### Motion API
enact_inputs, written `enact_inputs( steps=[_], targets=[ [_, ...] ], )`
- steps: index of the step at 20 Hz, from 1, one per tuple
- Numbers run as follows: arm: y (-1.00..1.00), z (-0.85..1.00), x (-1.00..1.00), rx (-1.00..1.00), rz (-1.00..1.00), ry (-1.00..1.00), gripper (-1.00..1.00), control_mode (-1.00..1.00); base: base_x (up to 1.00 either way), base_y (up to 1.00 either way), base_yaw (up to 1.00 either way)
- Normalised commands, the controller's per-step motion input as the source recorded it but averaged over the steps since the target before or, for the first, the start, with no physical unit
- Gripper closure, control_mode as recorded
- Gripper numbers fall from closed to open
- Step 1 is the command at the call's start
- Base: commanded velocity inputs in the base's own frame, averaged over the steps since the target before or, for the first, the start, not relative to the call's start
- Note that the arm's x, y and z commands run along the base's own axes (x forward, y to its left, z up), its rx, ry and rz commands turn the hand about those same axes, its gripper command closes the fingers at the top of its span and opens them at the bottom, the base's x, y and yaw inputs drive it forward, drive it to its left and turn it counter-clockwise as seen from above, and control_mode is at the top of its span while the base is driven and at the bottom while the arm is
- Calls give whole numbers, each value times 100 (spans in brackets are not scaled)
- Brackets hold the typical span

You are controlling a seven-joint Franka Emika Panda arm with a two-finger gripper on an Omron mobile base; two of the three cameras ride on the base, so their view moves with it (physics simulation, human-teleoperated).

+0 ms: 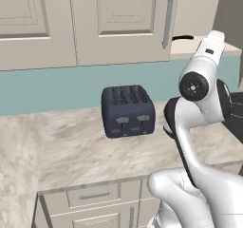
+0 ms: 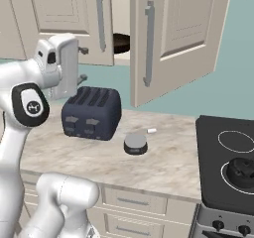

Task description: Pick the pan from the cabinet and place it on the stove. Then turn on the stove burner for the pan.

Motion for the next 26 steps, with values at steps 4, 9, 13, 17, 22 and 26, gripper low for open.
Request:
enact_inputs(
  steps=[4,9,13,17,22,26],
  targets=[
    [-61,-4,32,0,-15,12,-100,-100,0,0,0],
    [-72,-3,16,0,-13,10,-100,-100,0,0,0],
    [-77,-5,1,0,-12,6,-100,-100,0,0,0],
    [-74,-14,-7,0,-14,3,-100,-100,0,0,0],
    [-71,-20,-30,0,-16,0,-100,-100,0,0,0],
    [-73,-17,-35,0,-17,0,-100,-100,0,0,0]
  ],
)
